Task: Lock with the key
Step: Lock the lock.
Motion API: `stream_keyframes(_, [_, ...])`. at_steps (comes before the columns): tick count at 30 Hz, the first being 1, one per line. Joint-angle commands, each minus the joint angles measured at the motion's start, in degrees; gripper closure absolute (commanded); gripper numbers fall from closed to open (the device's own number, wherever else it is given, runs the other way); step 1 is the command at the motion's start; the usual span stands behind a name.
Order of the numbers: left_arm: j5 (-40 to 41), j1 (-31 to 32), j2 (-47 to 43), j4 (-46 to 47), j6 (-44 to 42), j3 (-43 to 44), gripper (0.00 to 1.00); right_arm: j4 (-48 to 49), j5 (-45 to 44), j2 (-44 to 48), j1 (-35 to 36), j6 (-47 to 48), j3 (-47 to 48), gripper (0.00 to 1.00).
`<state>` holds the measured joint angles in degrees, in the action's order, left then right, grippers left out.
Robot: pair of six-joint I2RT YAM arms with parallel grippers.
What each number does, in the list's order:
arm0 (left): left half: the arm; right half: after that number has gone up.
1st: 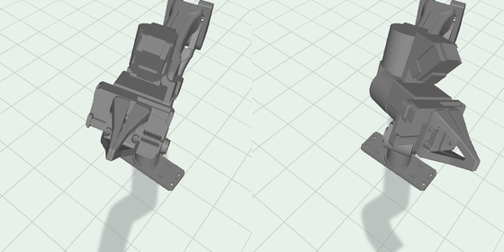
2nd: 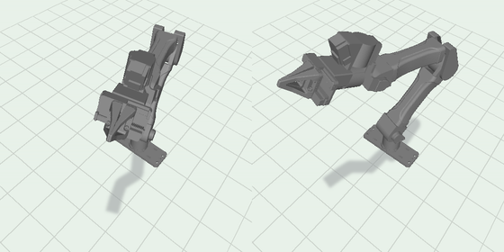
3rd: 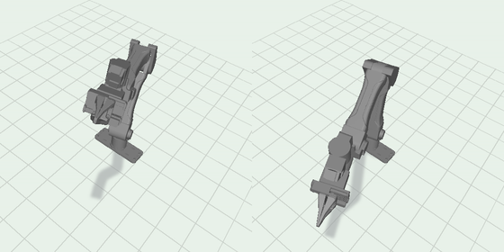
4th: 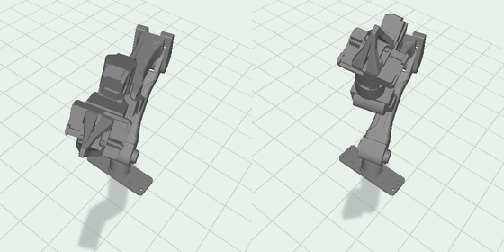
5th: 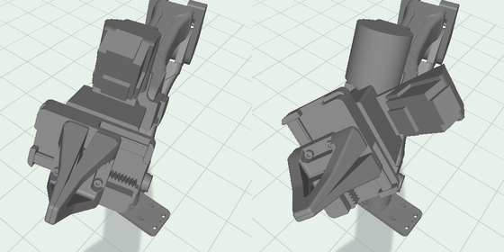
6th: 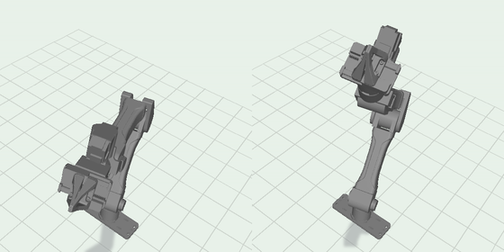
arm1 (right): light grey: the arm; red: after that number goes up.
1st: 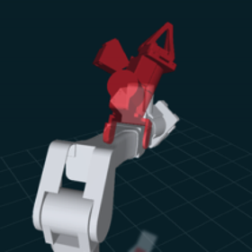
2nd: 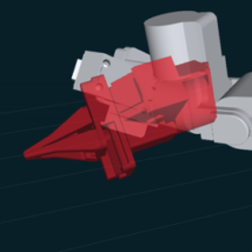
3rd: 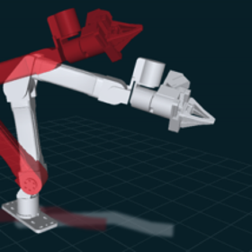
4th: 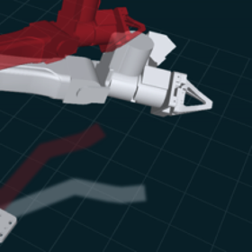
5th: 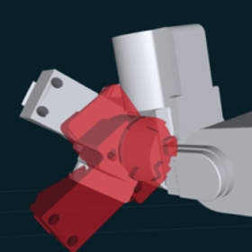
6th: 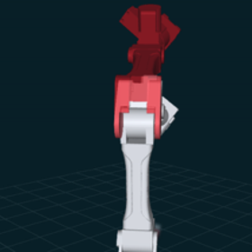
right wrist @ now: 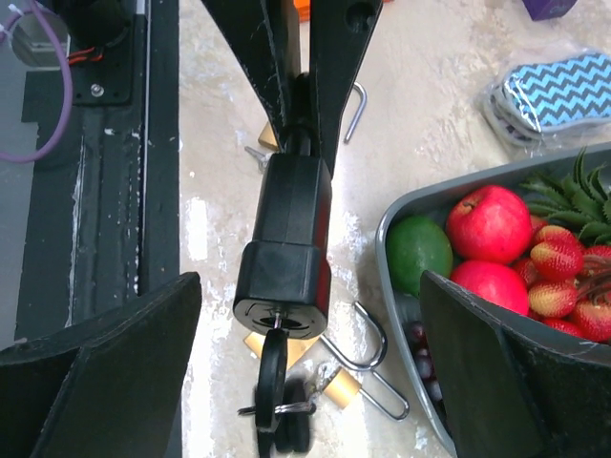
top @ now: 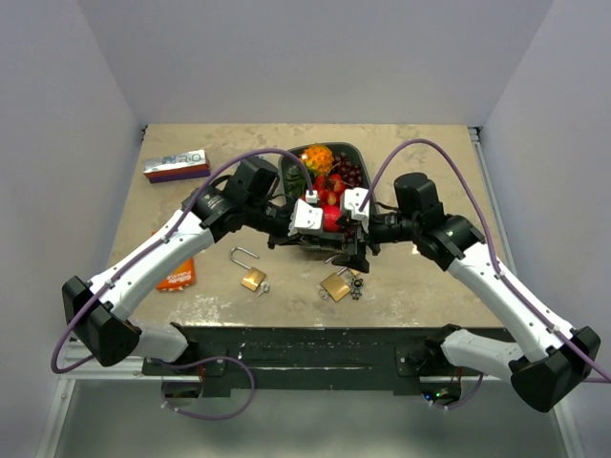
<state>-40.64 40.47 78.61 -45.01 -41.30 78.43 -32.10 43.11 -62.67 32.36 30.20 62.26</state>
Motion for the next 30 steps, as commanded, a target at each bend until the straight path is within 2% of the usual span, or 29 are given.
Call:
stream_keyframes(1, [-5.06, -0.30, -1.44, 5.46, 1.13, 2.78, 1.00, 5.11, 2.94, -0.60, 0.16, -1.81, -0.56, 0.02])
stream_keyframes(8, [-5.24, -0.30, -1.53, 6.78, 4.12, 2.78, 1.00, 6.53, 2.94, -0.61, 0.34, 0.20, -1.35, 0.04])
stream_keyframes(11, [-5.06, -0.30, -1.62, 7.13, 4.65, 2.60, 1.00, 4.68, 3.56, -1.66, 0.34, 2.58, -0.56, 0.15])
stream_keyframes(12, [-5.06, -0.22, -1.53, 7.31, 4.91, 2.60, 1.00, 4.41, 3.38, -1.84, 0.34, 2.76, -0.39, 0.22])
stream_keyframes(15, [-4.80, -0.30, -1.44, 7.48, 5.26, 2.25, 1.00, 4.50, 2.07, -2.19, 0.51, 2.94, -0.03, 0.34])
stream_keyframes(17, [-3.92, -0.21, -1.35, 7.92, 6.40, 2.25, 1.00, 4.41, 1.45, -2.36, 0.78, 3.64, -0.12, 0.37])
stream_keyframes(19, [-3.57, -0.30, -1.00, 7.93, 6.93, 2.69, 1.00, 4.41, 0.92, -2.54, 0.95, 3.82, -0.30, 0.45])
stream_keyframes(22, [-3.48, -0.30, -0.47, 7.92, 7.98, 3.04, 1.00, 4.41, 0.74, -2.98, 1.13, 3.99, 0.14, 0.47])
stream_keyframes(26, [-3.48, -0.21, -0.04, 7.92, 8.52, 2.95, 1.00, 5.29, 1.45, -3.24, 1.21, 3.20, 0.49, 0.41])
stream_keyframes(30, [-3.30, -0.21, 0.05, 7.93, 8.78, 3.22, 1.00, 5.20, 2.06, -3.51, 1.22, 3.29, 0.58, 0.51])
